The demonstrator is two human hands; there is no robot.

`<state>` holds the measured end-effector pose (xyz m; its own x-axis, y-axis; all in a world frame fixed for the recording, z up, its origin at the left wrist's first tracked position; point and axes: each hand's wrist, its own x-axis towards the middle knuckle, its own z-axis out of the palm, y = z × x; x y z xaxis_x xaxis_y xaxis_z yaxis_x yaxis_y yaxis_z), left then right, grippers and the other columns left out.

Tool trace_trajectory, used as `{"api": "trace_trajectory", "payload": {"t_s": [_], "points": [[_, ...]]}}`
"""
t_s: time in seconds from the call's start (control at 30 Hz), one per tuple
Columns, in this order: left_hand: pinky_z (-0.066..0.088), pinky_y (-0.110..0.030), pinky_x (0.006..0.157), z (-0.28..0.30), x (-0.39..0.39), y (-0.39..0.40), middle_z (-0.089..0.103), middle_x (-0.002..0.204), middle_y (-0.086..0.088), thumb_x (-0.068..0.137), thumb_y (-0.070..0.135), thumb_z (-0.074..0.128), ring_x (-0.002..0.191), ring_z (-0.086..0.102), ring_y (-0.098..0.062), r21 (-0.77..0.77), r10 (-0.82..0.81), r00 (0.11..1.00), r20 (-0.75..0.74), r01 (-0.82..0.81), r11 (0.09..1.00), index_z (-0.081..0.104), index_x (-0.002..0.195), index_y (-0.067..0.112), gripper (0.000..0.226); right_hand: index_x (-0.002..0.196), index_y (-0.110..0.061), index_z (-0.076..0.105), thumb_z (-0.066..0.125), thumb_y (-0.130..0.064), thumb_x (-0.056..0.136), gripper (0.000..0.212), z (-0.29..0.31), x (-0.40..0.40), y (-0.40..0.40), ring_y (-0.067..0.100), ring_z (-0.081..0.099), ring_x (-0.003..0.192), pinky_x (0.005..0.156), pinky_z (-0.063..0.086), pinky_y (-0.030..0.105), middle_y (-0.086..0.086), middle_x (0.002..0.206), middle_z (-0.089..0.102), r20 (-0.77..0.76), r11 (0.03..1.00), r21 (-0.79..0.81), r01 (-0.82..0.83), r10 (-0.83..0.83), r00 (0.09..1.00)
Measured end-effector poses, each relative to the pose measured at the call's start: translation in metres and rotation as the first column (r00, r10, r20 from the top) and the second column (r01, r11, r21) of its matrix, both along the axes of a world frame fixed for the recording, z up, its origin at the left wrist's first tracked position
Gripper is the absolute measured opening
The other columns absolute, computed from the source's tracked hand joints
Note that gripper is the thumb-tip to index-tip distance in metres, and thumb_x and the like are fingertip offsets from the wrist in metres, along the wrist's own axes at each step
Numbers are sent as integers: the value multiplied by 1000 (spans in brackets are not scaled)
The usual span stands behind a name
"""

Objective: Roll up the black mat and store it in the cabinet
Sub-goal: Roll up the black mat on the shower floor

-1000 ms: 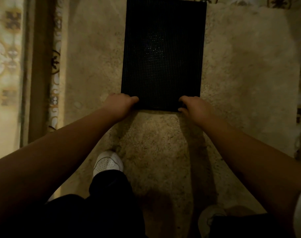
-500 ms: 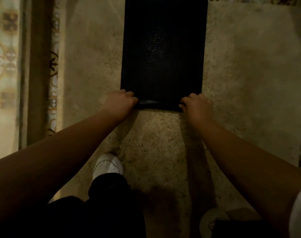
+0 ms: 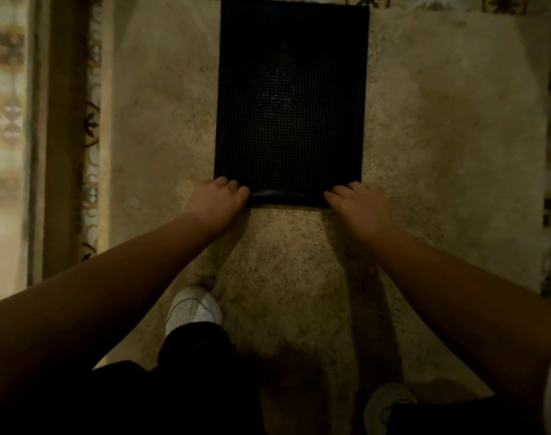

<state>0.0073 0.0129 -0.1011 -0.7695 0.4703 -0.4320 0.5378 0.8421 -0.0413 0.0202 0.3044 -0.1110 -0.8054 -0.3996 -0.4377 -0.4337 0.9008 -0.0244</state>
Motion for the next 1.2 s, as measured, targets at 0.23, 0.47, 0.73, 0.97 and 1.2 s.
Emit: {"api": "trace_trajectory", "payload": {"t_s": [0.23,0.47,0.73,0.97,1.2], "points": [[47,-36,77,2,-10,1,68,98,-8,86,15,55,89,62,-30,-3,39,997,71,-39,999,57,102,13,16,112,-9,54,51,-4,84,28,13,-15,-8,31,60,92,62,41,35,12,104,64,106,999,50,1,-6,994],[53,-40,73,2,-12,-7,67,95,-14,91,24,55,85,63,-34,146,108,977,181,-136,980,57,114,12,25,119,-18,60,60,-19,88,31,12,-47,-4,34,62,95,69,48,34,15,110,64,314,990,-18,137,-125,941],[51,-44,84,-7,-19,-11,59,112,-18,91,21,58,99,57,-36,228,166,951,260,-227,947,62,122,13,32,123,-16,65,63,-18,90,34,2,-45,-2,35,51,113,92,48,41,15,121,54,294,951,-135,278,-230,928],[50,-44,85,-7,-20,-9,57,120,-15,86,11,59,108,53,-34,196,127,975,185,-163,967,57,127,12,40,128,-19,62,60,-17,92,36,3,-56,-1,33,54,117,97,48,40,14,131,58,397,942,-100,320,-257,881],[52,-47,82,-4,-26,-12,60,118,-17,90,17,57,103,57,-37,205,94,985,146,-123,971,45,140,23,51,125,-21,62,61,-15,91,35,-1,-51,1,32,57,111,91,51,42,13,124,62,331,869,-186,458,-383,862]]}}
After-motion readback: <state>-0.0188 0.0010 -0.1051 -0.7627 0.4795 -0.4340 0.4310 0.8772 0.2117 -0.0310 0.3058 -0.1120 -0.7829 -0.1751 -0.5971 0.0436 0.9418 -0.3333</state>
